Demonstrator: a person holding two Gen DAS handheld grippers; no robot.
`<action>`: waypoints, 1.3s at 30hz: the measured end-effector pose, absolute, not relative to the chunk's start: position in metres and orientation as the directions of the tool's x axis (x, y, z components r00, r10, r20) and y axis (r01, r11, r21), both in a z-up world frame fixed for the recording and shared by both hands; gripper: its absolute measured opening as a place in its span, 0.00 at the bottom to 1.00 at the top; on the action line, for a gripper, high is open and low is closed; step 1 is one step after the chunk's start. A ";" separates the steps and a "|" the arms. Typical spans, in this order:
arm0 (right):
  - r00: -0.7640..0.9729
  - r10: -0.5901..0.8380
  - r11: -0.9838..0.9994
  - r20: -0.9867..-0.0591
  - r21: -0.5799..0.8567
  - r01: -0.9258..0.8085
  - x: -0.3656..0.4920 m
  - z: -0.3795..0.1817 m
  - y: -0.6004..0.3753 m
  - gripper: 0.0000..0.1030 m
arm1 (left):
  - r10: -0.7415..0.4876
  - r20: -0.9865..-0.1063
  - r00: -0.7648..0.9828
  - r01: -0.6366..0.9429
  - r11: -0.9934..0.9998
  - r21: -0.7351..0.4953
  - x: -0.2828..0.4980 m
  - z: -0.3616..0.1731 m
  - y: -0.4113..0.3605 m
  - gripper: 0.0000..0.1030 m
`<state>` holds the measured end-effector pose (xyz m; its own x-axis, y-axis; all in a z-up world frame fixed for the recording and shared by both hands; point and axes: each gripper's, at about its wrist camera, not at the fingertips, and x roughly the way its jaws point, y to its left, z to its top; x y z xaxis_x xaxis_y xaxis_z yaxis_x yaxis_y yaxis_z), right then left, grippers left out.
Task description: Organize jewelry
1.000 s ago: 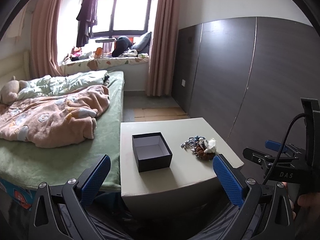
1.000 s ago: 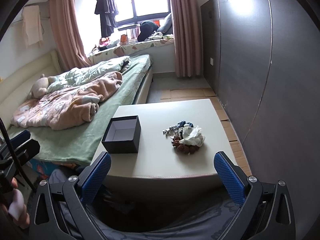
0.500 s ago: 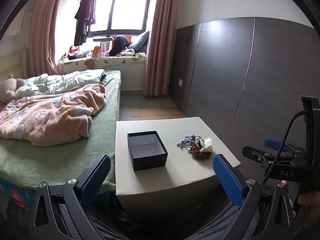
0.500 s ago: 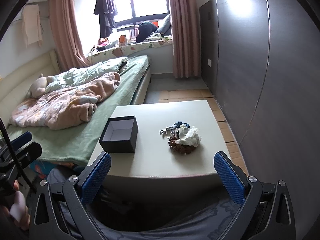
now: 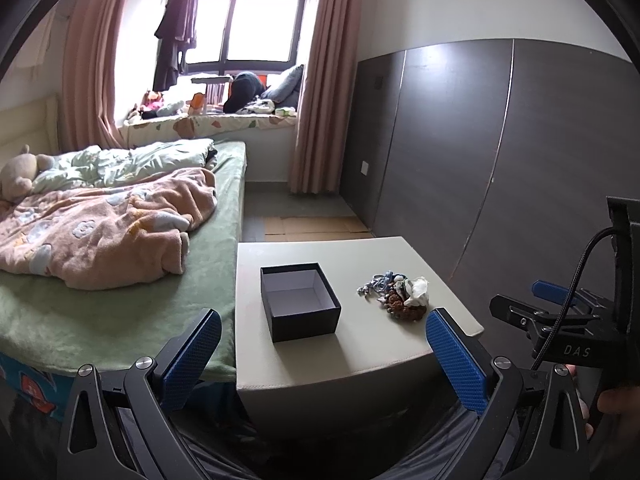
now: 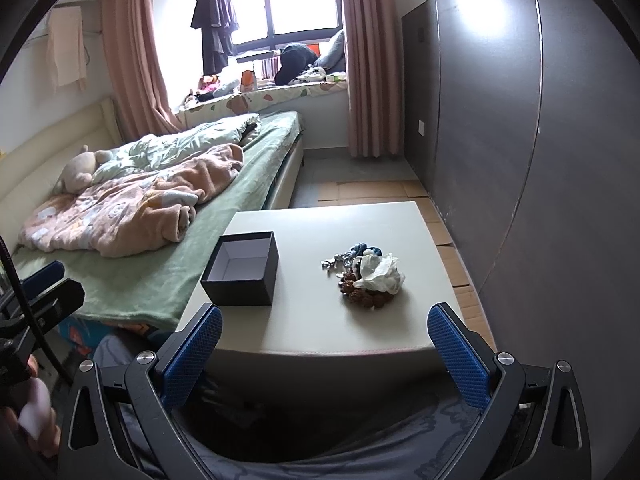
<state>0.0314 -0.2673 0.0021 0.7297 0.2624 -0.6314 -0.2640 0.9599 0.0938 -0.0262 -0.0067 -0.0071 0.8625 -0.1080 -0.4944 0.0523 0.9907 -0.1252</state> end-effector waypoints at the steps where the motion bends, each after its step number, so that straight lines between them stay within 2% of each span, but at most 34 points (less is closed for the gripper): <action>1: 0.730 0.263 0.960 -0.631 0.094 -0.264 0.031 0.002 -0.267 1.00 | -0.108 -0.494 0.863 0.052 0.991 -0.126 -0.027 -0.007 -0.007 0.99; 18: 0.743 0.263 0.963 -0.616 0.128 -0.236 0.048 0.000 -0.282 1.00 | -0.117 -0.515 0.849 0.064 0.991 -0.119 0.013 -0.008 -0.011 0.99; 27: 0.739 0.246 0.965 -0.627 0.232 -0.124 0.082 -0.019 -0.335 0.99 | -0.178 -0.587 0.790 0.105 0.982 -0.156 0.064 -0.029 -0.026 0.90; 30: 0.723 0.258 0.958 -0.641 0.267 -0.105 0.093 -0.028 -0.347 0.89 | -0.199 -0.610 0.767 0.120 0.978 -0.168 0.079 -0.038 -0.033 0.85; 35: 0.687 0.310 0.928 -0.657 0.365 -0.071 0.118 -0.049 -0.363 0.82 | -0.230 -0.636 0.736 0.150 0.973 -0.177 0.103 -0.052 -0.046 0.83; 37: 0.664 0.352 0.912 -0.659 0.402 -0.083 0.131 -0.058 -0.364 0.79 | -0.243 -0.648 0.722 0.160 0.969 -0.186 0.113 -0.058 -0.050 0.78; 39: 0.628 0.388 0.896 -0.675 0.435 -0.086 0.149 -0.070 -0.360 0.70 | -0.246 -0.659 0.711 0.160 0.969 -0.190 0.125 -0.064 -0.053 0.77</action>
<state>0.1488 -0.3603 -0.0704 0.6278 0.3876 -0.6750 -0.0856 0.8963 0.4350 0.1249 -0.0528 -0.0639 0.7106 -0.2464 -0.6591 0.1600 0.9687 -0.1897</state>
